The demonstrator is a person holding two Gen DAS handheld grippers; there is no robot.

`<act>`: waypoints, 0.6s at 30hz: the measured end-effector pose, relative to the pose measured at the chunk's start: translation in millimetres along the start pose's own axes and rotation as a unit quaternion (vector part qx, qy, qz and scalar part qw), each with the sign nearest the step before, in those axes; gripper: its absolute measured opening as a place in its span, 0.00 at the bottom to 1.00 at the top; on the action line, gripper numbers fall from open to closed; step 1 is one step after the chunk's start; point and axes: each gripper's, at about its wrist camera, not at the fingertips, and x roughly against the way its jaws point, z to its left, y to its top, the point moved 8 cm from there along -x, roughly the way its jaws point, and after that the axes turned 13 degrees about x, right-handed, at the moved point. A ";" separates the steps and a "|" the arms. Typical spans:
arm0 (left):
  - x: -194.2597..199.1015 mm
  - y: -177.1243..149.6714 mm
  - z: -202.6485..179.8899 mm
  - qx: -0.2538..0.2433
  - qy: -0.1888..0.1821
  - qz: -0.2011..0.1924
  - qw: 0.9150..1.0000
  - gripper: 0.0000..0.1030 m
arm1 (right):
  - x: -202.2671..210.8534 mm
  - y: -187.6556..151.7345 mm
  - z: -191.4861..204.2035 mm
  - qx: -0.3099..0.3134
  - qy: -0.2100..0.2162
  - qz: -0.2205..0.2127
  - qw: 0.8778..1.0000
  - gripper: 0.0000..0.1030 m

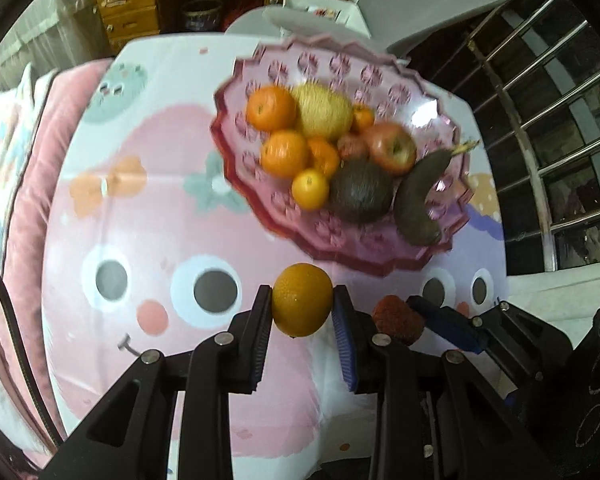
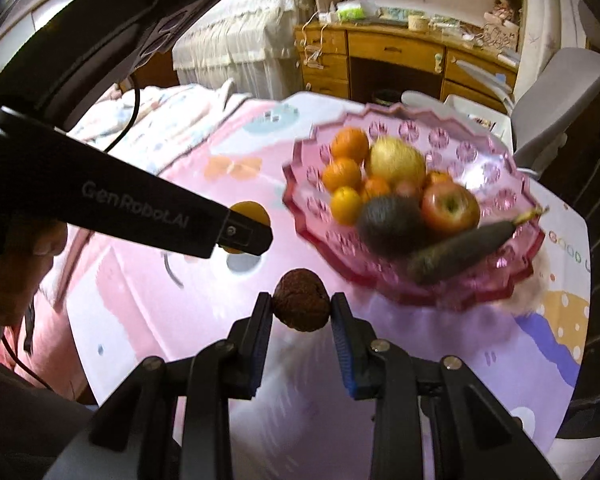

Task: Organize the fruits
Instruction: 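Carry the small orange and brown fruit with both tools over the bowl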

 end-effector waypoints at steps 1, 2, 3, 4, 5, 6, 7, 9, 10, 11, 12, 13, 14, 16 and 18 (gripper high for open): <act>4.5 4.1 -2.4 -0.007 -0.009 -0.006 1.000 0.27 | 0.7 4.0 -1.4 -0.004 -0.002 -0.006 1.000 0.29; 9.5 8.4 -4.2 -0.014 -0.016 -0.012 1.000 0.27 | 1.6 8.8 -3.6 -0.009 -0.006 -0.013 1.000 0.29; 13.9 11.3 -3.5 -0.019 -0.020 -0.016 0.999 0.27 | 2.2 11.8 -5.5 -0.013 -0.010 -0.017 1.000 0.29; 15.9 13.7 -5.0 -0.024 -0.023 -0.020 0.999 0.27 | 3.1 15.0 -8.0 -0.019 -0.017 -0.022 0.999 0.29; 18.8 16.4 -4.3 -0.030 -0.028 -0.023 0.999 0.27 | 3.9 17.5 -10.5 -0.024 -0.023 -0.026 0.999 0.29; 20.6 20.0 -5.4 -0.036 -0.033 -0.026 0.998 0.27 | 4.7 19.5 -13.8 -0.033 -0.030 -0.031 0.999 0.29; 21.6 23.6 -7.5 -0.040 -0.035 -0.028 0.998 0.27 | 5.3 20.4 -16.1 -0.039 -0.036 -0.033 0.998 0.29; 20.7 27.5 -14.0 -0.048 -0.041 -0.030 0.998 0.27 | 5.9 20.4 -23.9 -0.057 -0.050 -0.033 0.997 0.29; 20.5 29.4 -15.8 -0.052 -0.045 -0.030 0.997 0.27 | 5.7 20.7 -27.1 -0.063 -0.055 -0.033 0.996 0.29; 19.8 30.0 -17.4 -0.055 -0.047 -0.031 0.997 0.27 | 6.0 20.1 -30.9 -0.069 -0.062 -0.032 0.995 0.29; 19.4 31.2 -18.9 -0.058 -0.049 -0.032 0.997 0.27 | 6.2 19.7 -34.7 -0.073 -0.068 -0.031 0.994 0.29; 18.8 32.7 -19.8 -0.060 -0.051 -0.032 0.996 0.27 | 6.6 19.8 -37.8 -0.076 -0.073 -0.031 0.994 0.29; 17.6 33.8 -20.8 -0.060 -0.053 -0.031 0.996 0.27 | 7.5 19.0 -41.4 -0.080 -0.078 -0.031 0.993 0.29; 14.7 34.6 -22.2 -0.061 -0.055 -0.031 0.996 0.28 | 9.4 18.3 -46.6 -0.088 -0.089 -0.032 0.992 0.30; 12.5 35.6 -22.1 -0.063 -0.051 -0.028 0.996 0.35 | 10.3 18.7 -52.4 -0.099 -0.100 -0.033 0.990 0.30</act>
